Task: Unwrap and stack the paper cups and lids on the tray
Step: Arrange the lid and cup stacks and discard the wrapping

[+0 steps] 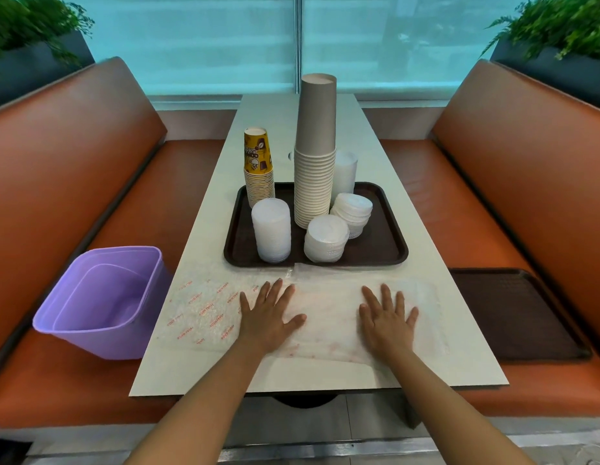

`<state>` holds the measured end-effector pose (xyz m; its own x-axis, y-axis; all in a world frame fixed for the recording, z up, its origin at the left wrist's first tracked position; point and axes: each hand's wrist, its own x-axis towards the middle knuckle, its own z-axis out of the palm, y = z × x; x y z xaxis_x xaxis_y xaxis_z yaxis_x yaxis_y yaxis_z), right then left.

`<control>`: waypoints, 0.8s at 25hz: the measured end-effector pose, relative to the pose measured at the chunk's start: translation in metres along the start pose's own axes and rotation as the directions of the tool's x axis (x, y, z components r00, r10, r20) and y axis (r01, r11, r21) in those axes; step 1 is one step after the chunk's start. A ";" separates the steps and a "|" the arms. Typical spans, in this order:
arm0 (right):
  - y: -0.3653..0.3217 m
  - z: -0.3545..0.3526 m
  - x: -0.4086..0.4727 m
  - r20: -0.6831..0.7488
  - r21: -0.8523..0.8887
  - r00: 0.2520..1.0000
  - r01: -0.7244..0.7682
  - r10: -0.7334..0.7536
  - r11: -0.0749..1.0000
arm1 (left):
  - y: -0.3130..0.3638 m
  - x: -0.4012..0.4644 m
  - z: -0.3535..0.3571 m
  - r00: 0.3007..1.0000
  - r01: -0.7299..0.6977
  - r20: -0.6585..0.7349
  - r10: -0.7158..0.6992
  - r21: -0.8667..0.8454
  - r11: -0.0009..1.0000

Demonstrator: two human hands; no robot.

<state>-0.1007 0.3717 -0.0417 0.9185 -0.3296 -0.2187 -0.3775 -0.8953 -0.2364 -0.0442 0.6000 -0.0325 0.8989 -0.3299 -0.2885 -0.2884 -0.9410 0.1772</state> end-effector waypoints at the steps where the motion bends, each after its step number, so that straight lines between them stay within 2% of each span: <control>1: 0.006 -0.003 0.002 -0.014 -0.010 0.999 -0.038 0.038 0.999 | -0.006 -0.001 -0.002 1.000 0.001 0.023 -0.001 -0.004 1.000; 5: 0.015 -0.016 0.008 -0.007 -0.066 0.997 -0.083 0.082 0.994 | -0.012 -0.004 -0.015 0.996 0.026 0.080 -0.025 -0.006 1.000; 6: 0.010 -0.017 0.006 -0.006 -0.083 0.997 -0.083 0.083 0.993 | -0.007 -0.005 -0.021 0.999 0.025 0.043 -0.025 -0.009 1.000; 7: 0.004 -0.016 0.005 -0.013 -0.093 0.997 -0.082 0.081 0.992 | 0.001 -0.005 -0.025 0.997 -0.009 -0.070 0.007 -0.019 1.000; 8: -0.003 -0.015 0.002 -0.024 -0.098 0.997 -0.072 0.070 0.993 | 0.011 -0.007 -0.030 0.961 -0.100 -0.263 0.084 -0.048 0.994; 9: -0.010 -0.014 -0.001 -0.037 -0.106 0.998 -0.051 0.048 0.993 | 0.023 -0.008 -0.033 0.878 -0.228 -0.448 0.171 -0.075 0.971; 10: -0.018 -0.012 -0.005 -0.041 -0.118 0.999 -0.020 0.015 0.993 | 0.035 -0.008 -0.035 0.790 -0.353 -0.564 0.242 -0.096 0.931; 11: -0.027 -0.009 -0.010 -0.036 -0.132 0.999 0.017 -0.022 0.991 | 0.047 -0.008 -0.038 0.758 -0.440 -0.579 0.301 -0.113 0.891; 12: -0.036 -0.006 -0.015 -0.028 -0.136 0.998 0.052 -0.057 0.989 | 0.057 -0.009 -0.038 0.794 -0.462 -0.508 0.335 -0.146 0.875; 13: -0.042 -0.004 -0.018 -0.020 -0.121 0.996 0.081 -0.084 0.989 | 0.062 -0.009 -0.033 0.858 -0.426 -0.392 0.332 -0.184 0.886; 15: -0.048 -0.001 -0.021 -0.009 -0.010 0.995 0.104 -0.104 0.995 | 0.056 -0.004 -0.017 0.959 -0.258 -0.160 0.233 -0.163 0.952; 17: -0.041 0.001 -0.019 -0.025 0.080 0.995 0.099 -0.097 0.992 | 0.040 0.001 -0.003 0.986 -0.164 -0.049 0.161 -0.066 0.984; 20: -0.019 0.002 -0.014 -0.088 0.074 0.996 0.022 -0.016 0.997 | 0.027 0.004 0.006 0.989 -0.151 0.008 0.151 0.020 0.988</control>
<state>-0.1065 0.3939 -0.0355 0.9311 -0.3405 -0.1308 -0.3646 -0.8778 -0.3107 -0.0504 0.5730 -0.0340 0.8424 -0.4687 -0.2659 -0.4274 -0.8817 0.2000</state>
